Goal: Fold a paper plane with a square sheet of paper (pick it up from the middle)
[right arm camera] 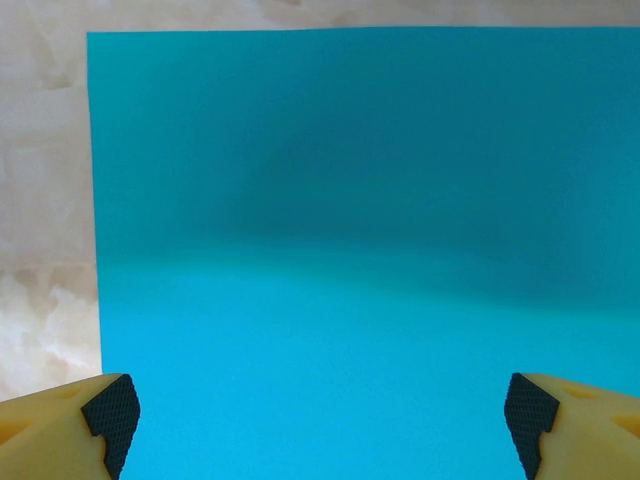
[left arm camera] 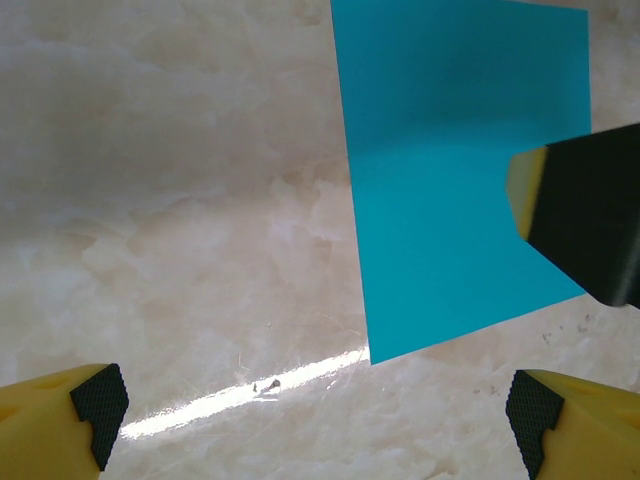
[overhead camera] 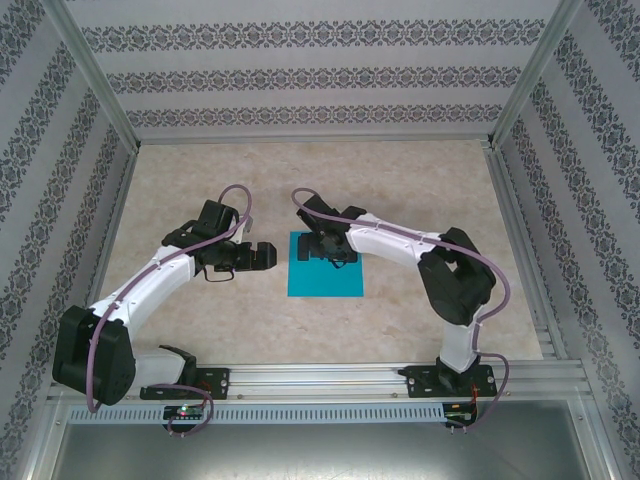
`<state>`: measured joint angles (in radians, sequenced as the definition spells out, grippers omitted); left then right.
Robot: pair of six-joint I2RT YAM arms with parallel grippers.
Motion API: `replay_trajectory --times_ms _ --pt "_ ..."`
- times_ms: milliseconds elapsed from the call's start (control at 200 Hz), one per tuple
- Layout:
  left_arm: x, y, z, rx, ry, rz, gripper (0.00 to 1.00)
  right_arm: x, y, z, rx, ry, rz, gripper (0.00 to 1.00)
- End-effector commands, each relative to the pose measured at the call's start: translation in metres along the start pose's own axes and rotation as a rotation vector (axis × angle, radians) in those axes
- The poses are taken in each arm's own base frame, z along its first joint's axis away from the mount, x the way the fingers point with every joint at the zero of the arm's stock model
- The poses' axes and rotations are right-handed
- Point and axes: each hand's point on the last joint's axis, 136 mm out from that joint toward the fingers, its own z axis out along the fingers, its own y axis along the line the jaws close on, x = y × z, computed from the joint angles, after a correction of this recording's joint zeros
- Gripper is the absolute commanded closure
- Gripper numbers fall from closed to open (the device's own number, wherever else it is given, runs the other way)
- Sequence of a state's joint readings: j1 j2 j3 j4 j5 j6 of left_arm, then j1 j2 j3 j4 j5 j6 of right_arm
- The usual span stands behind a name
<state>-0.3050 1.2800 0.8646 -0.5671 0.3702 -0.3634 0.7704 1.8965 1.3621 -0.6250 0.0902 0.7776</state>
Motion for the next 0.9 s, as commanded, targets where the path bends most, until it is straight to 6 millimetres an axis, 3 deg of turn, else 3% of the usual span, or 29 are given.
replay_trajectory --times_ms 0,375,899 --pt "-0.003 0.001 -0.004 0.015 -0.025 -0.014 0.00 0.005 -0.002 0.013 0.054 0.028 0.022 0.05" --pt "-0.002 0.004 -0.002 0.018 -0.022 -0.017 0.00 0.010 -0.018 0.039 0.136 0.059 0.037 0.09" --pt "0.004 0.006 0.005 0.024 0.006 -0.027 0.00 0.022 -0.025 0.062 0.177 0.101 0.013 0.16"
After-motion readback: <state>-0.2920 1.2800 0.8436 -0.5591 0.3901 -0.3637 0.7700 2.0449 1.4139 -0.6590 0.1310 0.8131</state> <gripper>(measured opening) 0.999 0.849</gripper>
